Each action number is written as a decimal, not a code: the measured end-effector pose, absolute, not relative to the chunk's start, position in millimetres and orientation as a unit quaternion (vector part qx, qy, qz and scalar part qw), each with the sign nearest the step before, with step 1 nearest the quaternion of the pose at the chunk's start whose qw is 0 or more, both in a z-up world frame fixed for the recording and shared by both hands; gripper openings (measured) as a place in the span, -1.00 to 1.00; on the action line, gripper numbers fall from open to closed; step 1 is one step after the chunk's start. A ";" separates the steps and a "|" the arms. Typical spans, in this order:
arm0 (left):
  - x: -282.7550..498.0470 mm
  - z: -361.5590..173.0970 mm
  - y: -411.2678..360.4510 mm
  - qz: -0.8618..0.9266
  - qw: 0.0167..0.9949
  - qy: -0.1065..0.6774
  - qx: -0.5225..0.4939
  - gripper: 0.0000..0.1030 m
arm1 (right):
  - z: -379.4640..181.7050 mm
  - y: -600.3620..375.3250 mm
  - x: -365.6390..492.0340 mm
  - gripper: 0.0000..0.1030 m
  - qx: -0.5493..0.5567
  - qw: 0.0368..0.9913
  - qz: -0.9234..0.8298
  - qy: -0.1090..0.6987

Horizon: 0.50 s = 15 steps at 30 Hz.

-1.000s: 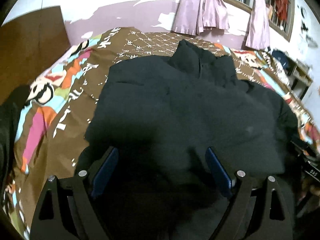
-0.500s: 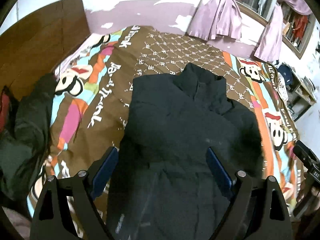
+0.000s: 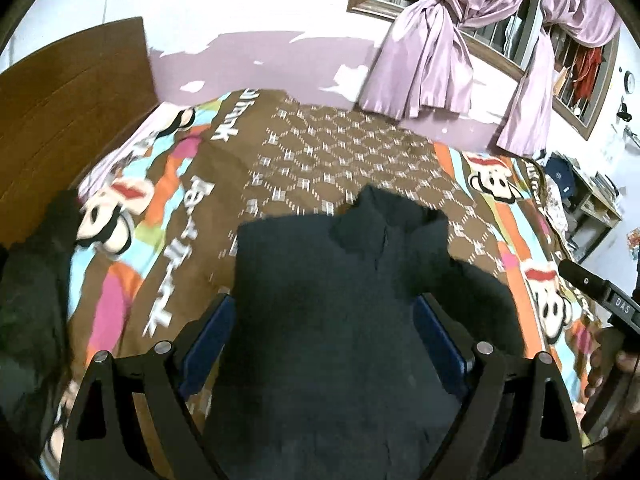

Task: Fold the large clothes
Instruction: 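Grasp the jacket hem with the left tool while the right tool grasps the hem too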

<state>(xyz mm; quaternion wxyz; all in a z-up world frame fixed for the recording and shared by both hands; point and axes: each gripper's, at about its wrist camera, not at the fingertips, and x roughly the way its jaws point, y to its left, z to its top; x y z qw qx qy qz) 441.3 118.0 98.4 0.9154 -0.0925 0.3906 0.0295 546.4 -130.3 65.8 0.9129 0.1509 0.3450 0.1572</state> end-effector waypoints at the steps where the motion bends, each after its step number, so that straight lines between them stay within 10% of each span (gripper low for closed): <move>1: 457.8 91.1 121.6 0.028 0.918 0.385 -0.095 0.69 | 57.8 -131.4 559.4 0.98 0.164 0.912 0.153 0.345; 15: 632.7 -4.4 119.8 -0.007 0.918 0.382 -0.106 0.66 | -36.8 -122.0 696.9 0.35 0.262 0.884 0.140 0.361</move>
